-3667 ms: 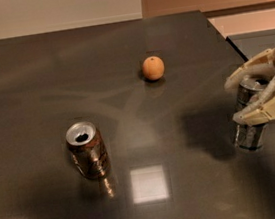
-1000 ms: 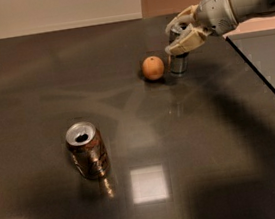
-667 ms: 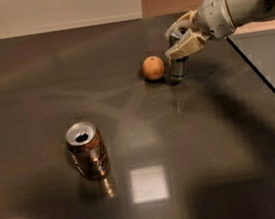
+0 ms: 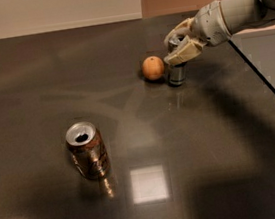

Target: Move redbull can near orange

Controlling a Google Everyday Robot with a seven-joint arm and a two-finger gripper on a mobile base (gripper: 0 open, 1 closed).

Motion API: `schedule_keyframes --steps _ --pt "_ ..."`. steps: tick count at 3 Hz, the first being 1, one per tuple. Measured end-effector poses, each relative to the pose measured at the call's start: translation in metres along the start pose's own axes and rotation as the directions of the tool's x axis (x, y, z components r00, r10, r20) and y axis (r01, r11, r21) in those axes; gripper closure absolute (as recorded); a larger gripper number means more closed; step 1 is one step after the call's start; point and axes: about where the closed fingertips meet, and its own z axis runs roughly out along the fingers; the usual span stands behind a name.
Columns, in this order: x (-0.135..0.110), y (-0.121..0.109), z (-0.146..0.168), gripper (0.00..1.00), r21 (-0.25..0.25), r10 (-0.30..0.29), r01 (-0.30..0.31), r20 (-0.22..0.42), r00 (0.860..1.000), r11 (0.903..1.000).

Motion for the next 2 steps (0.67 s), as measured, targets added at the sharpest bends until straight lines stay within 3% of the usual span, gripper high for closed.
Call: schedule_keyframes --steps 2 --pt "0.0099 -0.0020 0.0092 0.39 0.000 -0.011 0.011 -0.031 0.999 0.9999"
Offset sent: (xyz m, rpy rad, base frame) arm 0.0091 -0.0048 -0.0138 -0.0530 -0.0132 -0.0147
